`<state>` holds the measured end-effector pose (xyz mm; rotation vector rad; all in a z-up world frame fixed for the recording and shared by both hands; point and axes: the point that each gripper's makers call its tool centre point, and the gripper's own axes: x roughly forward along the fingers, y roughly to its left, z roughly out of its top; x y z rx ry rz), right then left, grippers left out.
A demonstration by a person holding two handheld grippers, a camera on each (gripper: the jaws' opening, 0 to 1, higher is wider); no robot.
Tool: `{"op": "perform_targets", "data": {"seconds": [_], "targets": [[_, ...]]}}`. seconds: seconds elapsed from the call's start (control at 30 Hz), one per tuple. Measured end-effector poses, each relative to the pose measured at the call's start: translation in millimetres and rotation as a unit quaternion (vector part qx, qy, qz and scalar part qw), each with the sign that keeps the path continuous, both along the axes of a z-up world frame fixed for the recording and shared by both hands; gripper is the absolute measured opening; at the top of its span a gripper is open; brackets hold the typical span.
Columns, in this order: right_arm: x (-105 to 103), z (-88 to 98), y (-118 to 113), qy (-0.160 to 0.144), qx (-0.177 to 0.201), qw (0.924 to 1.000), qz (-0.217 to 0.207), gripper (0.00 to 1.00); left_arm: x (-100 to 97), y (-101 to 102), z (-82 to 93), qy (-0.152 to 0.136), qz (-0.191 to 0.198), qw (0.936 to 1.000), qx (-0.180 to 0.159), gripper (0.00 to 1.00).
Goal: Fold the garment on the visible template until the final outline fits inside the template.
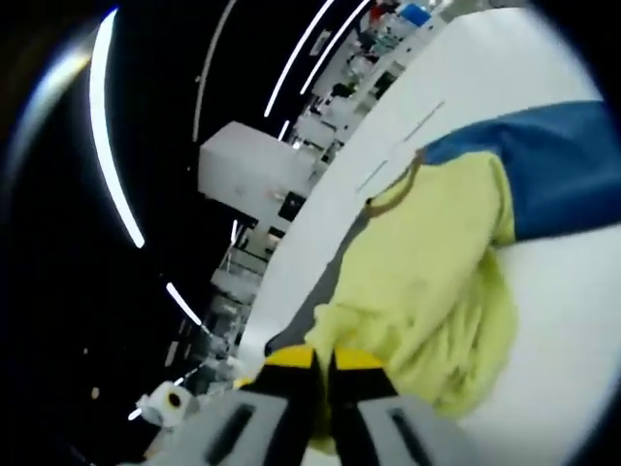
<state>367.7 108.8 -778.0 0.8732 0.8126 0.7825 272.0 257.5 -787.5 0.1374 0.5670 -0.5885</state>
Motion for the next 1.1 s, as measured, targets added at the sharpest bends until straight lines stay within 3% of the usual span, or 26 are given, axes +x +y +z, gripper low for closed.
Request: {"op": "perform_targets", "data": {"seconds": [0.17, 0.27, 0.43, 0.57, 0.63, 0.77, 0.97, 1.1], "targets": [[1.0, -5.6, -3.6, -0.012, -0.031, 0.9994, 0.009, 0.0, 10.3, -16.1, -0.6, -0.001, -0.006, 0.9999, -0.01, 0.54], [4.3, -14.8, -7.9, -0.029, -0.068, 0.9971, 0.019, 0.0, 16.1, -22.5, -1.1, 0.001, -0.007, 0.9997, -0.024, 0.49], [5.6, -34.6, -19.6, -0.054, -0.146, 0.9869, 0.041, 0.0, 26.2, -35.5, 0.4, 0.003, -0.008, 0.9993, -0.037, 0.45], [6.0, -39.7, -21.2, -0.067, -0.167, 0.9822, 0.053, 0.0, 28.4, -48.4, 3.5, 0.003, -0.015, 0.9991, -0.04, 0.42], [7.5, -43.3, -23.0, -0.077, -0.185, 0.9778, 0.059, 0.0, 30.7, -51.9, 5.2, 0.004, -0.017, 0.9988, -0.045, 0.41], [7.0, -56.6, -28.5, -0.105, -0.253, 0.9586, 0.077, 0.0, 34.4, -60.3, 9.5, 0.003, -0.02, 0.9982, -0.057, 0.35], [8.1, -58.8, -28.4, -0.122, -0.267, 0.9521, 0.085, 0.0, 44.6, -72.9, 9.6, 0.017, -0.014, 0.9957, -0.09, 0.22], [8.1, -59.2, -30.5, -0.122, -0.266, 0.9525, 0.085, 0.0, 48.6, -75.9, -5.6, 0.045, -0.005, 0.995, -0.089, 0.18]]}}
